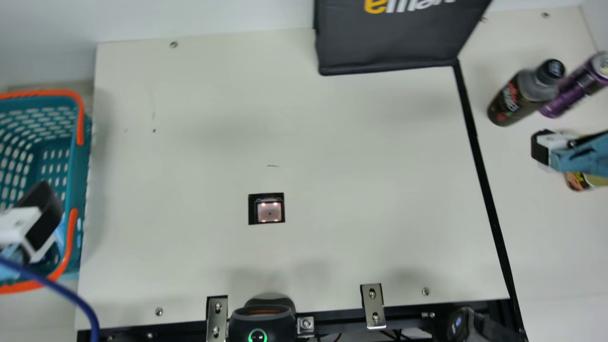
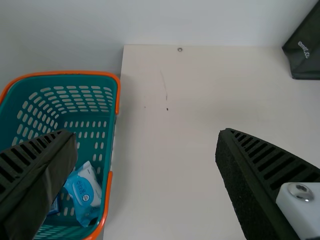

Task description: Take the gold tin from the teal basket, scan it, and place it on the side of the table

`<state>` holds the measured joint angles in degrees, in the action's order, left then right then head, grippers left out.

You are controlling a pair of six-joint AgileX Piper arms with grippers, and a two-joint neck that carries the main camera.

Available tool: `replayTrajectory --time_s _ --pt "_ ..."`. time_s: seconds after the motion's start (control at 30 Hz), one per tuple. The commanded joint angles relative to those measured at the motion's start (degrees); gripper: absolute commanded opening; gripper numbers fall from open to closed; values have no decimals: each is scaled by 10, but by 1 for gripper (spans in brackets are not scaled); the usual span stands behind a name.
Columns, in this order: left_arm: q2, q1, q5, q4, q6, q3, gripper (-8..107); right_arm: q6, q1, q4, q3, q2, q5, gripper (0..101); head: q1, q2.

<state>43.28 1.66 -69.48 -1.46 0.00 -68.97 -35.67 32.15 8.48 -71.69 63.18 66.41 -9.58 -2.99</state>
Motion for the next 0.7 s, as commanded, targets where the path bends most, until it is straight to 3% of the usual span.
replayTrajectory --time_s 0.0,0.67 --pt "0 0 0 0 0 0 90 29 -24 -6 1 -13 1 95 17 14" --pt "-1 0 -1 0 0 0 90 229 -210 -59 12 -131 19 95 17 14"
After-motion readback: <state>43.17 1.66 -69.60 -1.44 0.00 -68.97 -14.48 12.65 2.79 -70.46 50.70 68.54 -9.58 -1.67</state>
